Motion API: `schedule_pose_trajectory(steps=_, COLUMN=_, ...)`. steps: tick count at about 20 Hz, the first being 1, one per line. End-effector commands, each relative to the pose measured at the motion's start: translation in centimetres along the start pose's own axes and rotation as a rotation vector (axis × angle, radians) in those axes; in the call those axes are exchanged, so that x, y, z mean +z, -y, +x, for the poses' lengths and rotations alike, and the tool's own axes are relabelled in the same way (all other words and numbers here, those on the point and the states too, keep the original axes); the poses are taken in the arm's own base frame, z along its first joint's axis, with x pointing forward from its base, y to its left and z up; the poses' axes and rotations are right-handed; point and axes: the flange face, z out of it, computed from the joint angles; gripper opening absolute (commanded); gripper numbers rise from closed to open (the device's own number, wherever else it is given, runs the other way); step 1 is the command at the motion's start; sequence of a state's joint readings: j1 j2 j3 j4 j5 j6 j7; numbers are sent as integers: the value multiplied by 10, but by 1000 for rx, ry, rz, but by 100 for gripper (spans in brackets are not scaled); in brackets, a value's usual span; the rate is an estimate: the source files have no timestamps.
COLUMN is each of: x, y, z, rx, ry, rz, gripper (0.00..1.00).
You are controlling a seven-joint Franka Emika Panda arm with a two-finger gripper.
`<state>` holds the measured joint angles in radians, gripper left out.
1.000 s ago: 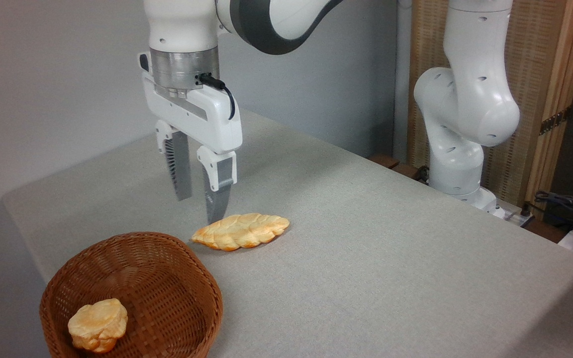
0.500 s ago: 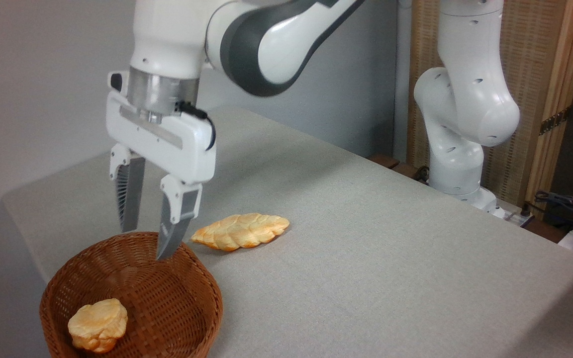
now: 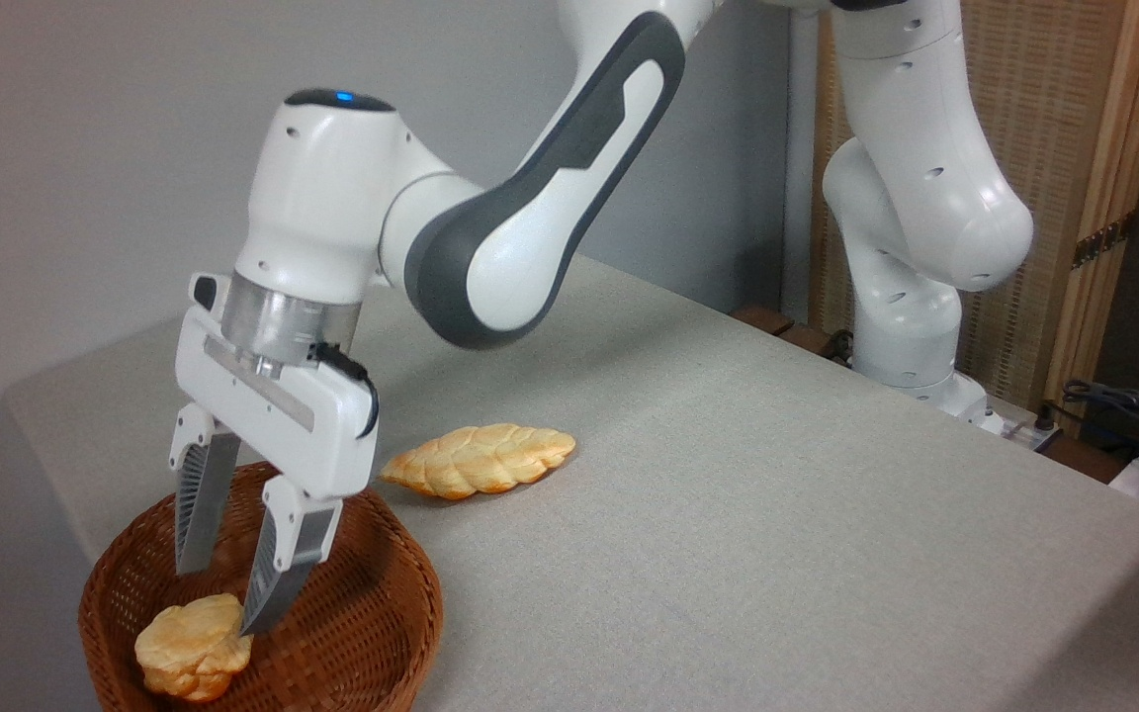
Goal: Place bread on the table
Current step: 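Move the open gripper over the wicker basket and lower toward the roll, then lower the gripper around the bread roll and close on it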
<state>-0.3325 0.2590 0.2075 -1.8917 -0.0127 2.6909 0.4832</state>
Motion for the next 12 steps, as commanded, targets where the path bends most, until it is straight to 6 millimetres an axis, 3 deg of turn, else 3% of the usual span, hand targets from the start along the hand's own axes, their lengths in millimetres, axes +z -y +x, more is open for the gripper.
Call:
schedule_pose_trajectory(steps=1, x=19, y=0, z=2, rx=0, ry=-23, rz=25, gripper=100)
schedule_pose_trajectory(steps=9, x=31, y=-4, z=-1, rx=62, ry=7, rz=42, gripper=99)
schedule_pose_trajectory(steps=12, x=30, y=-4, z=-1, rx=69, ry=8, rz=47, gripper=61)
